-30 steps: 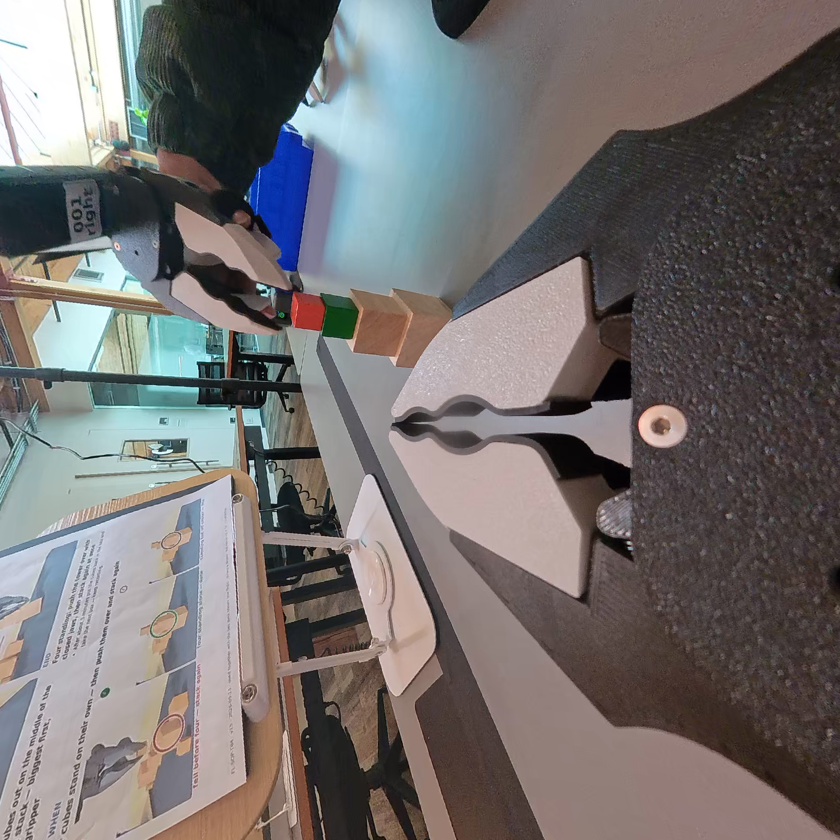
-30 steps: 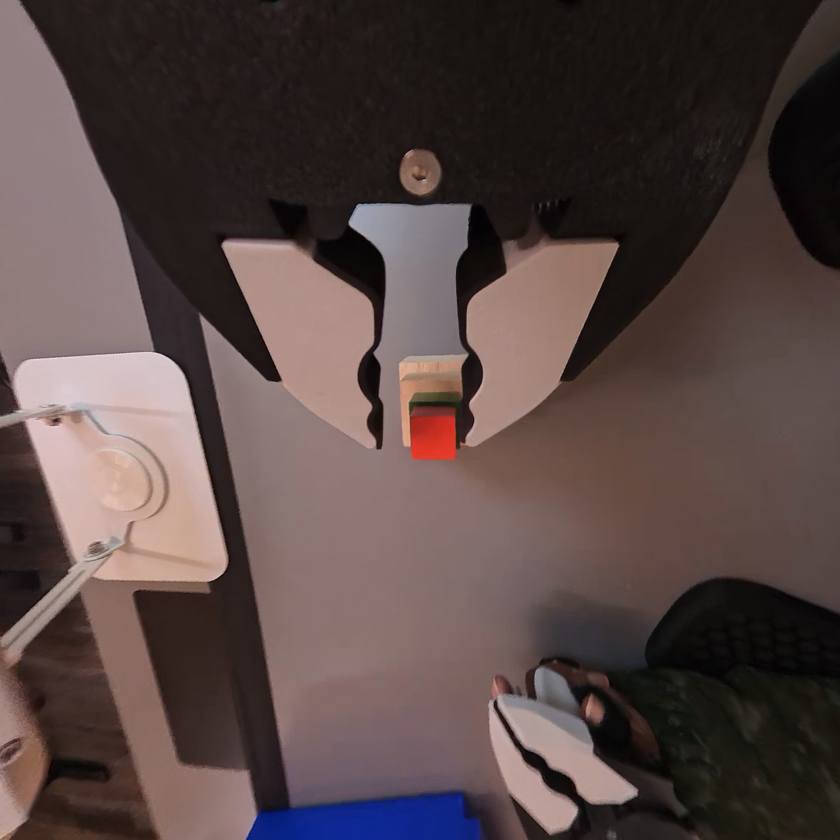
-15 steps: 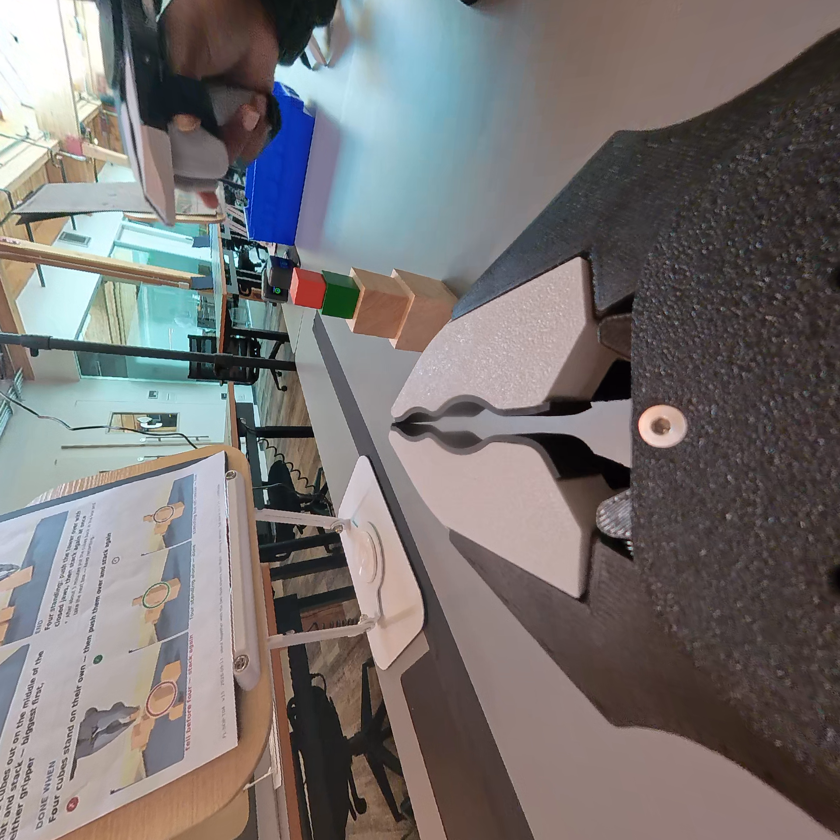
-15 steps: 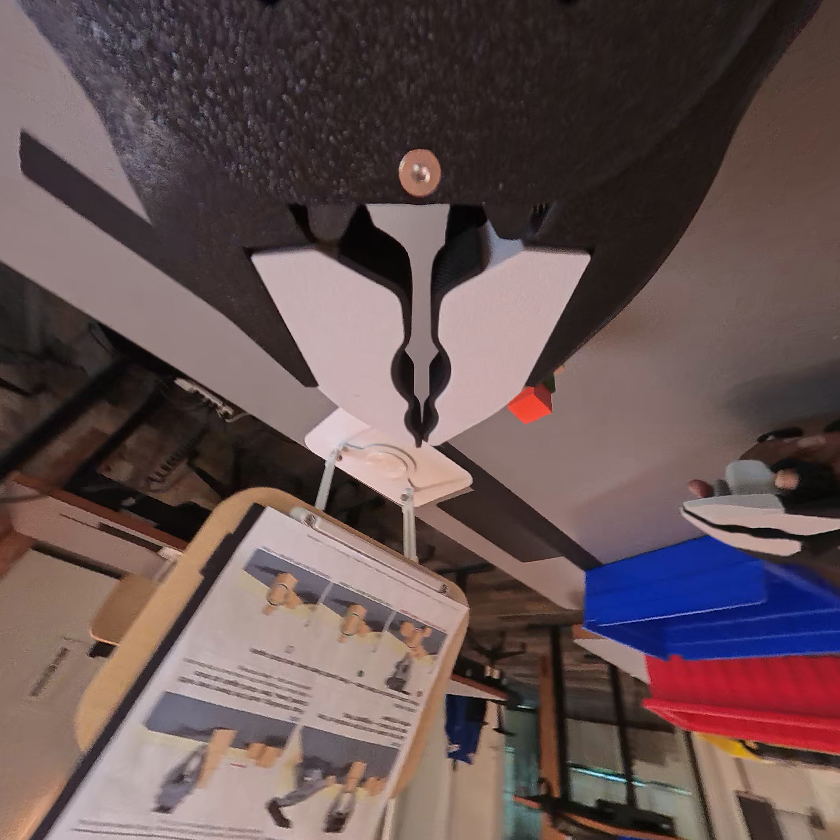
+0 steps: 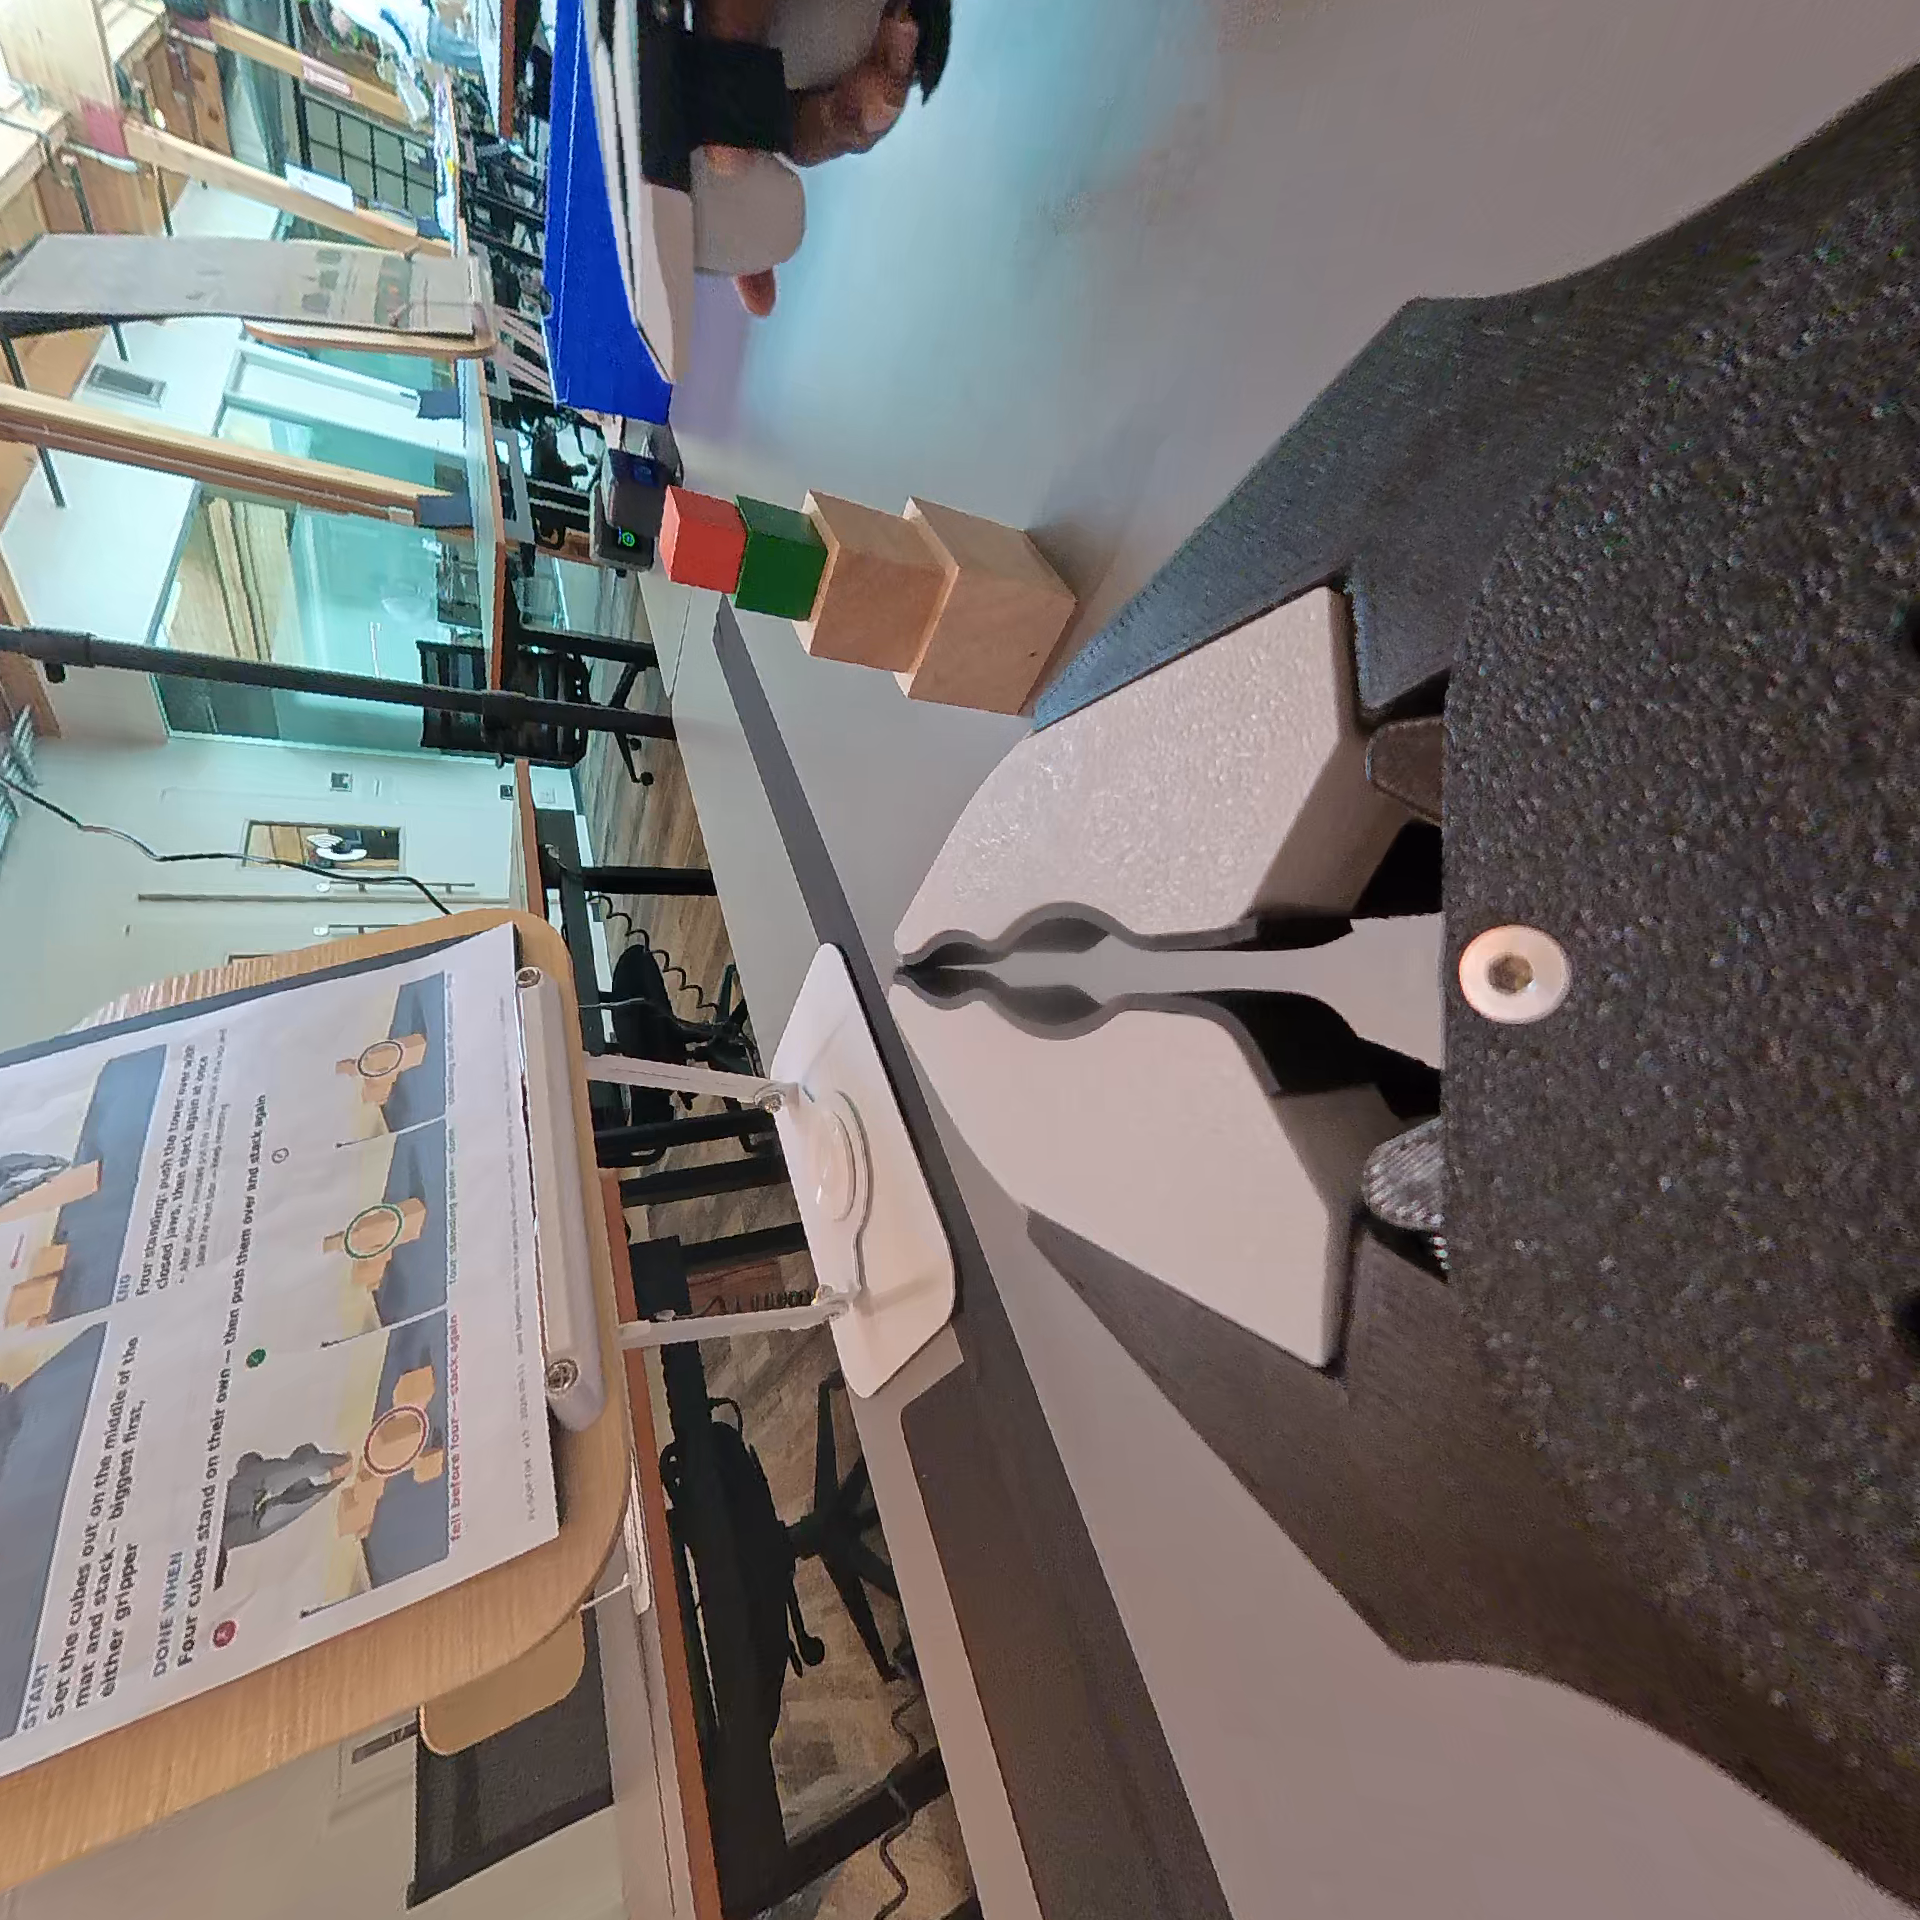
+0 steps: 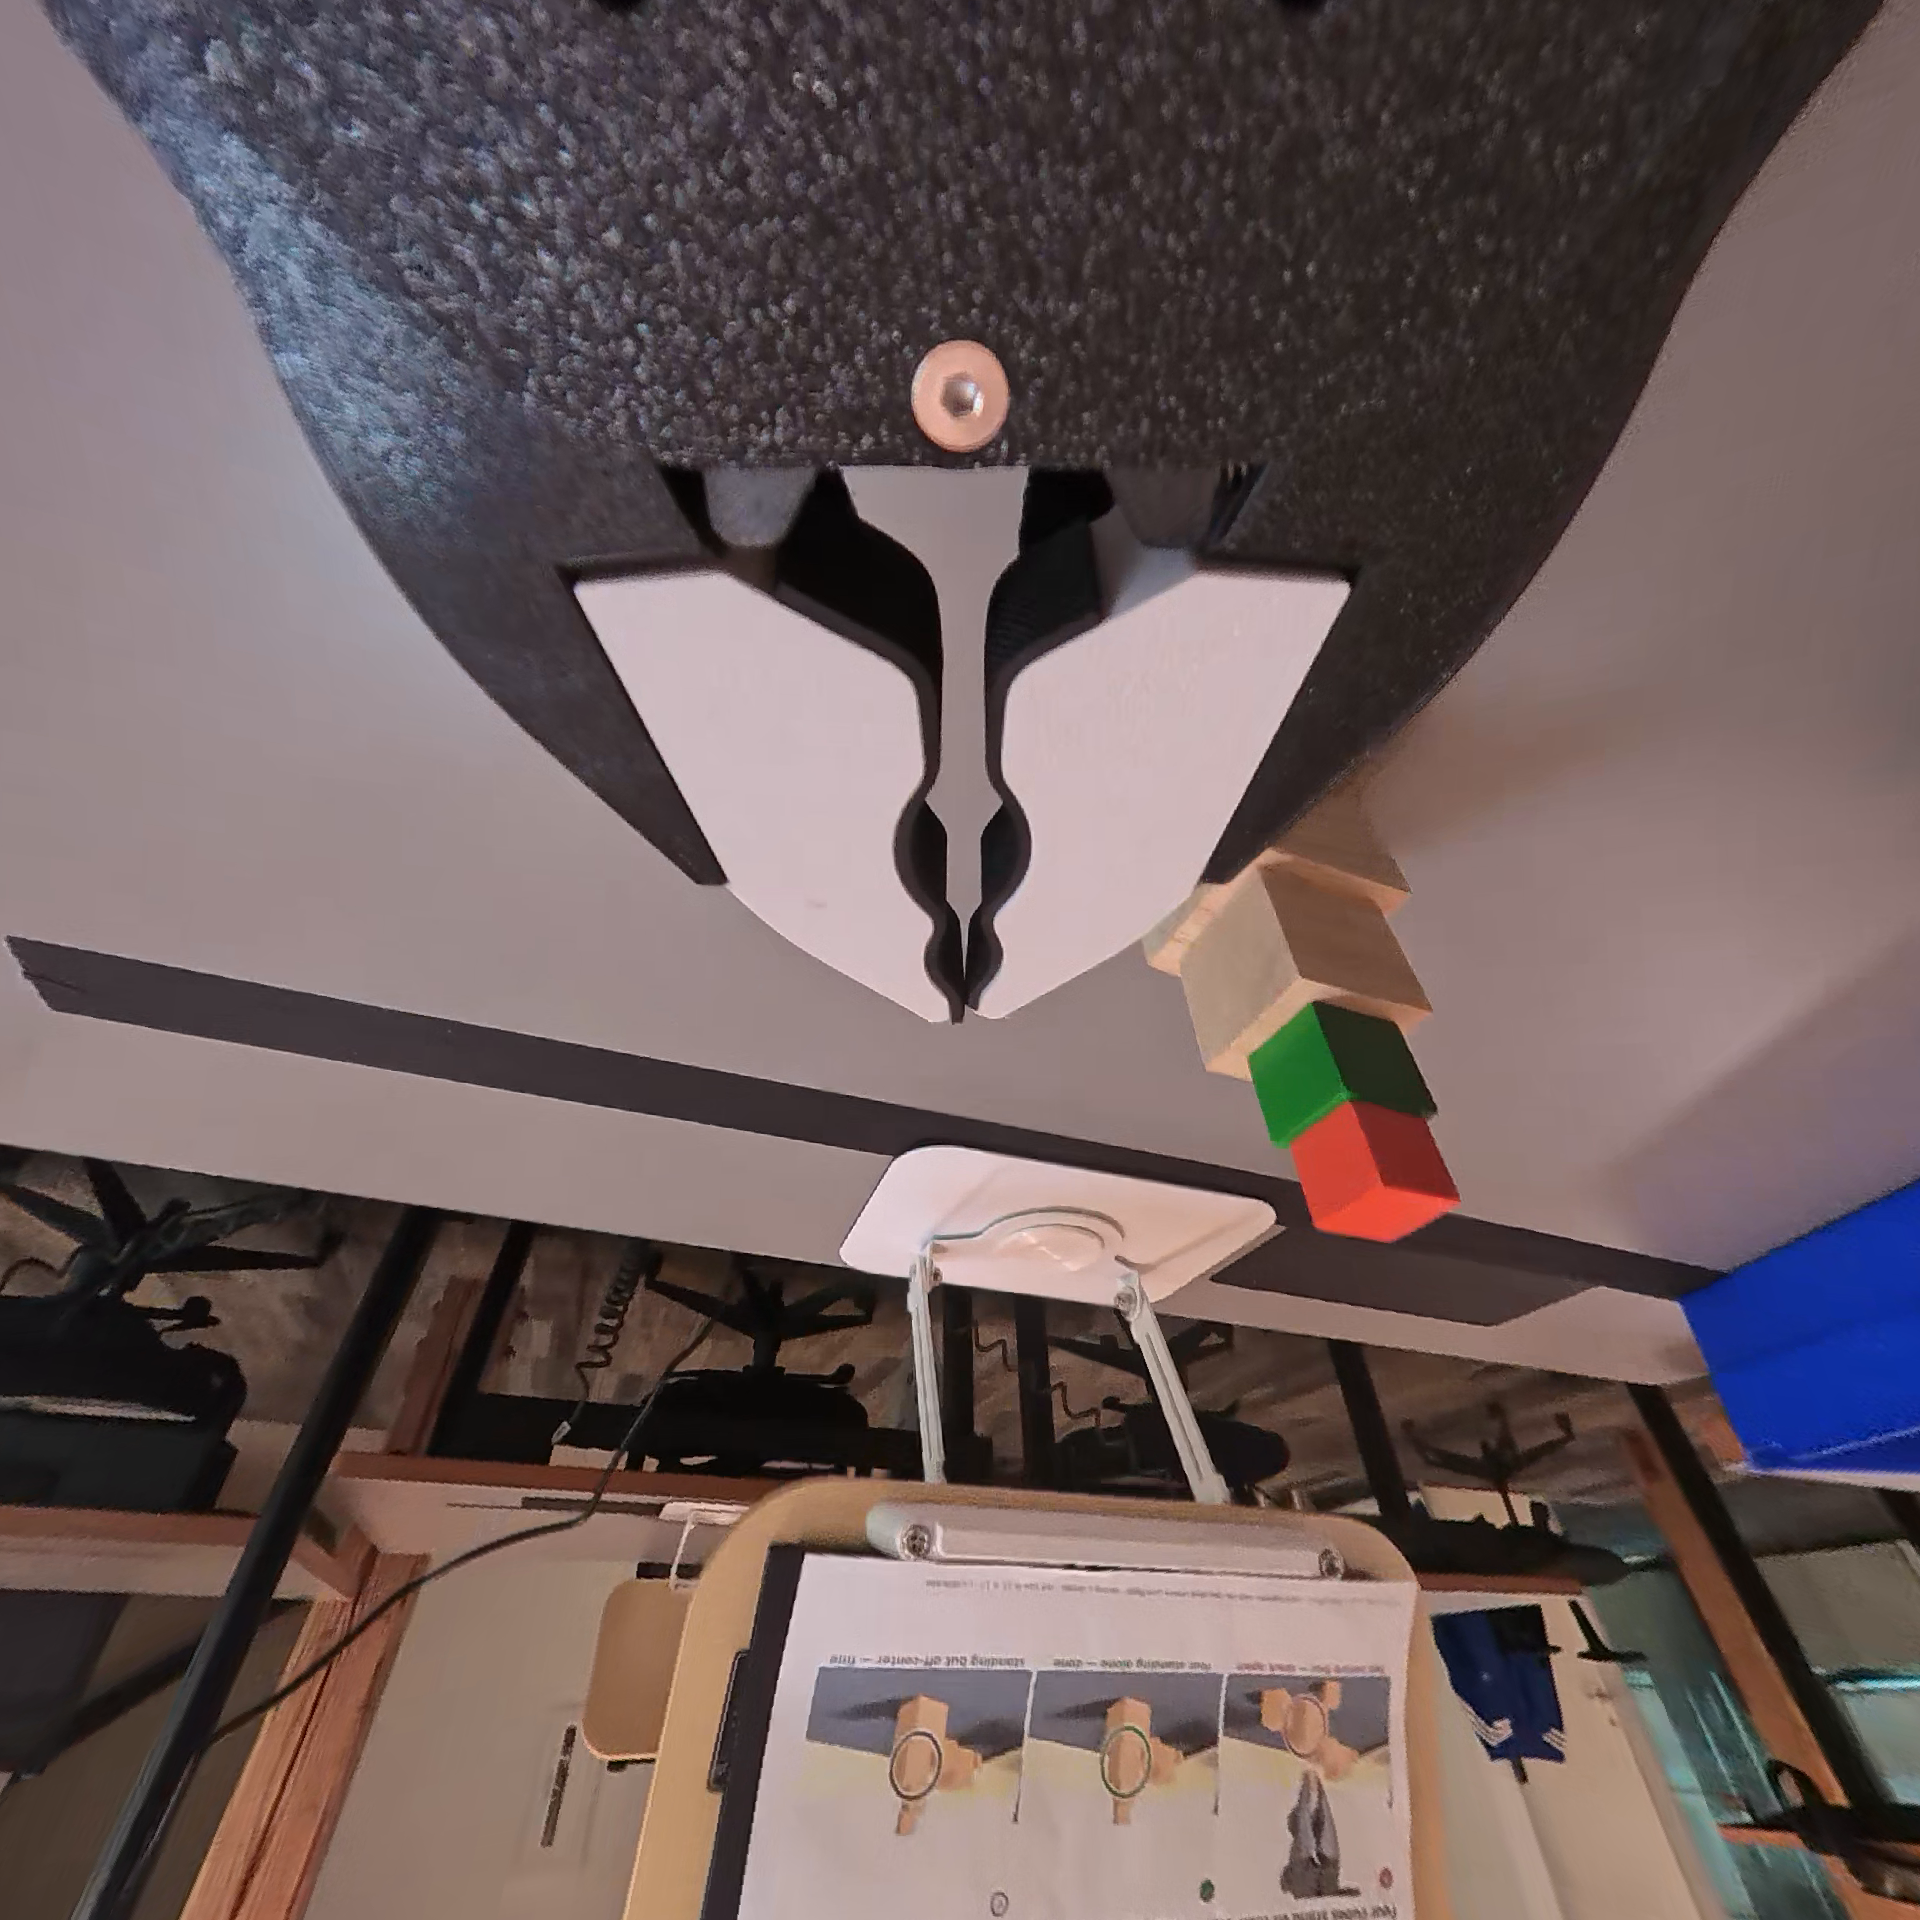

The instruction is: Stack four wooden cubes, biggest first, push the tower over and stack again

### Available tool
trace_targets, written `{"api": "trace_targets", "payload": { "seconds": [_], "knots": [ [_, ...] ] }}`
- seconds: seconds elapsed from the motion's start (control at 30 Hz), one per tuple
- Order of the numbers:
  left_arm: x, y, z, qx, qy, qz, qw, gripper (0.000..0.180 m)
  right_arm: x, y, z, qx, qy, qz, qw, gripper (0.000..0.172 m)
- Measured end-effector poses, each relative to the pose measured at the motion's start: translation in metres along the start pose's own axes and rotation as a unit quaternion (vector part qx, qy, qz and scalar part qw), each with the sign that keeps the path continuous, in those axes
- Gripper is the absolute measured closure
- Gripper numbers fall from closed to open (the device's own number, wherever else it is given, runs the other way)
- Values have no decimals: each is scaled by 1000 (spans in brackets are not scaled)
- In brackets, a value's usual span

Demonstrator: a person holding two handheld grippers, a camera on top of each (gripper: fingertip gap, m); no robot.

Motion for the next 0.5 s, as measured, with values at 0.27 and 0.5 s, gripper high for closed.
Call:
{"api": "trace_targets", "payload": {
  "seconds": [0.27, 0.5],
  "knots": [
    [1, -3, -3, -9, -12, 5, 1000, 180, -3, 19, 5, 16, 3, -13, 1000, 172],
    [1, -3, -9, -29, -41, 6, 999, 180, -9, 32, 0, 7, 1, -49, 999, 169]
  ]
}}
Point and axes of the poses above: each gripper's, where its closed fingertips meet, x back along the fingers, y out of its underside, z = x × y across the jaws, the point moved 3 cm from there along x, back along the fingers, and after that the axes turned 8 degrees about z, right-handed, at the moved point
